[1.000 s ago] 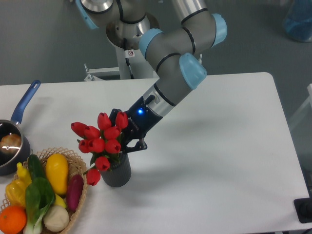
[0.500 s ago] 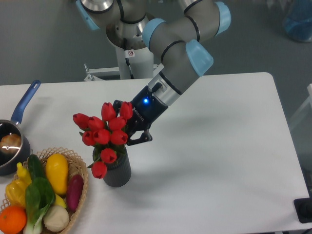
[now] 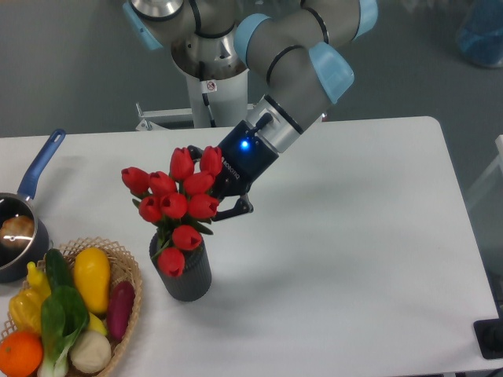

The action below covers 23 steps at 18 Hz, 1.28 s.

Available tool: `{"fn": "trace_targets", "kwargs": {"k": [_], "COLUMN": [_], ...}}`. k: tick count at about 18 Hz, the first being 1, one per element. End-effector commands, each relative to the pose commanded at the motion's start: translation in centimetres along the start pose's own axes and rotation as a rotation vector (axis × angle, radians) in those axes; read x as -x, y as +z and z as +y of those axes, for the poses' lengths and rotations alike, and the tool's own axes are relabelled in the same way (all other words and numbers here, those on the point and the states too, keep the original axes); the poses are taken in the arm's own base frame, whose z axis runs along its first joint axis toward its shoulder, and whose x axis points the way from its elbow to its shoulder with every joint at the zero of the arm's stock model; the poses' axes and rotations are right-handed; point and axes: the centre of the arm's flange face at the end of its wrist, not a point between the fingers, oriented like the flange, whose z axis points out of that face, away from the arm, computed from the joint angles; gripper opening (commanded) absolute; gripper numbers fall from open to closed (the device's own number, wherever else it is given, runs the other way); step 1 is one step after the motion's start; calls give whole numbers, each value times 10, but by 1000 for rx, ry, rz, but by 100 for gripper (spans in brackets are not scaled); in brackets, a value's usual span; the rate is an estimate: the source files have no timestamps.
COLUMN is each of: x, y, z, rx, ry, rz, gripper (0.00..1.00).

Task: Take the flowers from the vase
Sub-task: 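Lift the gripped tulips straight up out of the grey vase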

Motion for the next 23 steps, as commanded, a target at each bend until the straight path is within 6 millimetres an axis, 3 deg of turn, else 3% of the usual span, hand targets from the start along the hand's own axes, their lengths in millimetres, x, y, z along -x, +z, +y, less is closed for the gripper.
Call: {"fn": "trace_targets", "kwargs": {"k": [6, 13, 19, 23], "x": [1, 0, -2, -5], "y": [-24, -36, -62, -68], "z": [-8, -14, -22, -27], "rx": [-62, -85, -137, -144], "ry": [-13, -19, -52, -77], "rz": [-23, -37, -64, -70], "gripper": [33, 33, 33, 33]}}
